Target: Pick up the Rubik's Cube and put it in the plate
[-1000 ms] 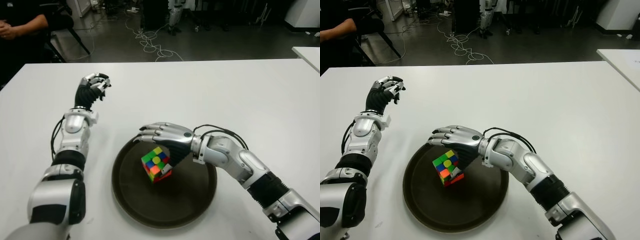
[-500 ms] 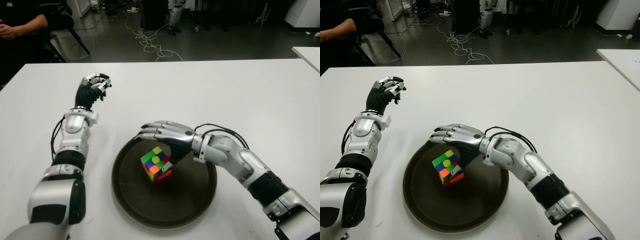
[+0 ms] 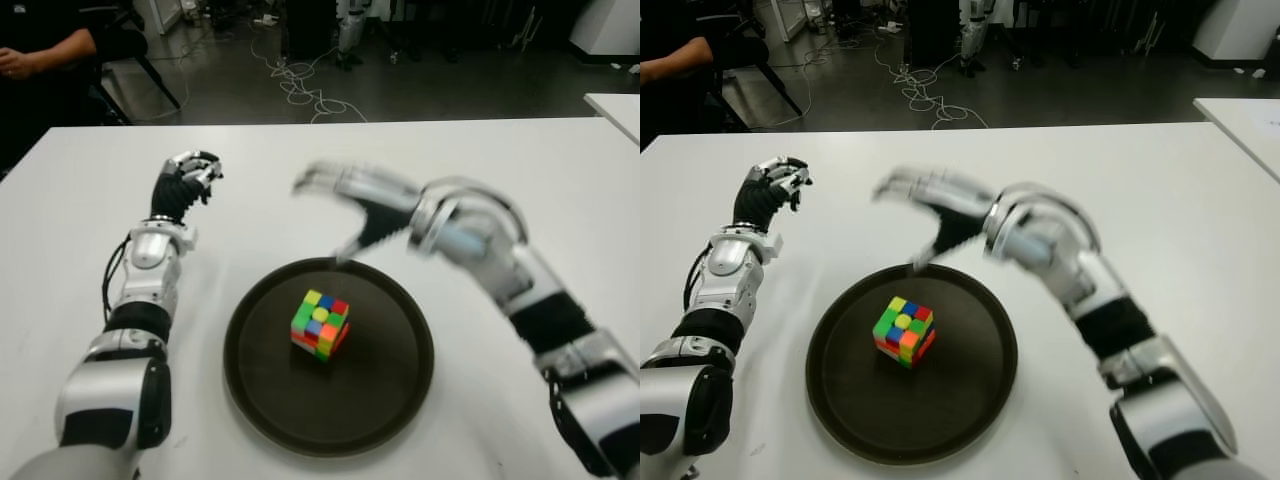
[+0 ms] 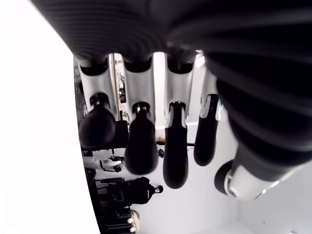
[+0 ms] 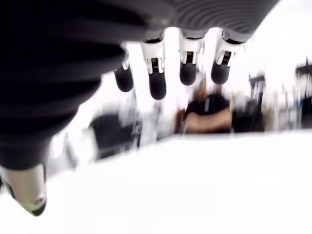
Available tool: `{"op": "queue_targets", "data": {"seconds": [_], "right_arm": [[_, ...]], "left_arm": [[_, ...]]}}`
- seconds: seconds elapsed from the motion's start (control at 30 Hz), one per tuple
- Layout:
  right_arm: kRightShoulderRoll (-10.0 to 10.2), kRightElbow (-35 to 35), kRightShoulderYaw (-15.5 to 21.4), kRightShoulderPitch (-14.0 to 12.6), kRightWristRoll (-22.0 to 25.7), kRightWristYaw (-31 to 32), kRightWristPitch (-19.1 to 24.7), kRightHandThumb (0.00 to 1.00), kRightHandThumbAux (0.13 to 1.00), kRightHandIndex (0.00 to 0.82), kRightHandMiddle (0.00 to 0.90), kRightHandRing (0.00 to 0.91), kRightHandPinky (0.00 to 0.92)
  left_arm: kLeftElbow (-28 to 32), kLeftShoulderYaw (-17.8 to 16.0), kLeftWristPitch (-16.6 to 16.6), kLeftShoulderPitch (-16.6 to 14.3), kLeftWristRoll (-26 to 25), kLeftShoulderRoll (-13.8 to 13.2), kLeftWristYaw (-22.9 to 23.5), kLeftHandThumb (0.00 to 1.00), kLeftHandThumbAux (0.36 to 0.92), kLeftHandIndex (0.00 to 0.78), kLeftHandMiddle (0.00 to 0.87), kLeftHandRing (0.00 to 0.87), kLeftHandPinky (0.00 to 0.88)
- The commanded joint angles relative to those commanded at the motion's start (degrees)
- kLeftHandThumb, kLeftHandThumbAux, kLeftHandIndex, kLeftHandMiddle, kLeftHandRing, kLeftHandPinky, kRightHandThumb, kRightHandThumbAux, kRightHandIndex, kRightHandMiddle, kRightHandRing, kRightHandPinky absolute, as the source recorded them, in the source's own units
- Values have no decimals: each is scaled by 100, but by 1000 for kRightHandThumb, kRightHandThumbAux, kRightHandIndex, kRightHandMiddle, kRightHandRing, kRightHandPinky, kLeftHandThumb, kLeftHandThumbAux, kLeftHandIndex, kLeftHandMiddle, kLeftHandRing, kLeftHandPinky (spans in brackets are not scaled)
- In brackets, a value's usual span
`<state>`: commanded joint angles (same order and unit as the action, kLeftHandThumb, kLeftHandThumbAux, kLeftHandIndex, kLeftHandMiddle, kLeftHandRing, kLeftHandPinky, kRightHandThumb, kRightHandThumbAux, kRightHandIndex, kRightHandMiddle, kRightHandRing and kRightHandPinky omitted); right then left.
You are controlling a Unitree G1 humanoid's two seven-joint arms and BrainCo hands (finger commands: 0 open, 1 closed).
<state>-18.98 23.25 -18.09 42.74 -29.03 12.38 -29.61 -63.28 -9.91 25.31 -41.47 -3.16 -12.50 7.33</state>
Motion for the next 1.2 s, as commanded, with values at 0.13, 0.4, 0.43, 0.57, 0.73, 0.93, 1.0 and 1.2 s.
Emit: {"op": "queue_targets", "data": {"seconds": [0.13,0.4,0.43,0.57,0.73,0.93,1.0,1.2], "right_arm": [[-33,220,227,144,203,-173,-67,0,556,0,0,0,0],[52,304,484,-117,514,-445,-20,0,497,0,0,0,0],[86,412,515,-76,577,-480,-57,0,495,0,0,0,0],[140,696,613,6,747,-545,-138,0,488,0,0,0,0],[171,1154,658,101,788,-675,-155,0,479,0,0,0,0],[344,2022,620,330,707,-1004,-59,0,501,0,0,0,0],[396,2272,618,408,740,-1056,-83,0,501,0,0,0,0],[731,3959,697,967,842,-1304,-106,0,522,0,0,0,0]], "left_arm": [[-28,-17,14,4,-26,-1,44,839,664,419,561,714,752],[-44,-46,45,10,-63,-1,103,837,666,412,547,698,748],[-46,-46,42,9,-64,-5,106,837,666,412,547,697,748],[-55,-48,35,5,-60,-16,115,837,666,412,551,704,753],[-51,-56,32,11,-69,-17,138,836,667,409,546,696,744],[-45,-75,39,11,-92,-14,159,836,667,409,546,697,753],[-47,-81,48,10,-99,-15,169,837,667,410,548,699,756],[-50,-81,39,8,-97,-20,166,838,665,414,552,705,757]]}}
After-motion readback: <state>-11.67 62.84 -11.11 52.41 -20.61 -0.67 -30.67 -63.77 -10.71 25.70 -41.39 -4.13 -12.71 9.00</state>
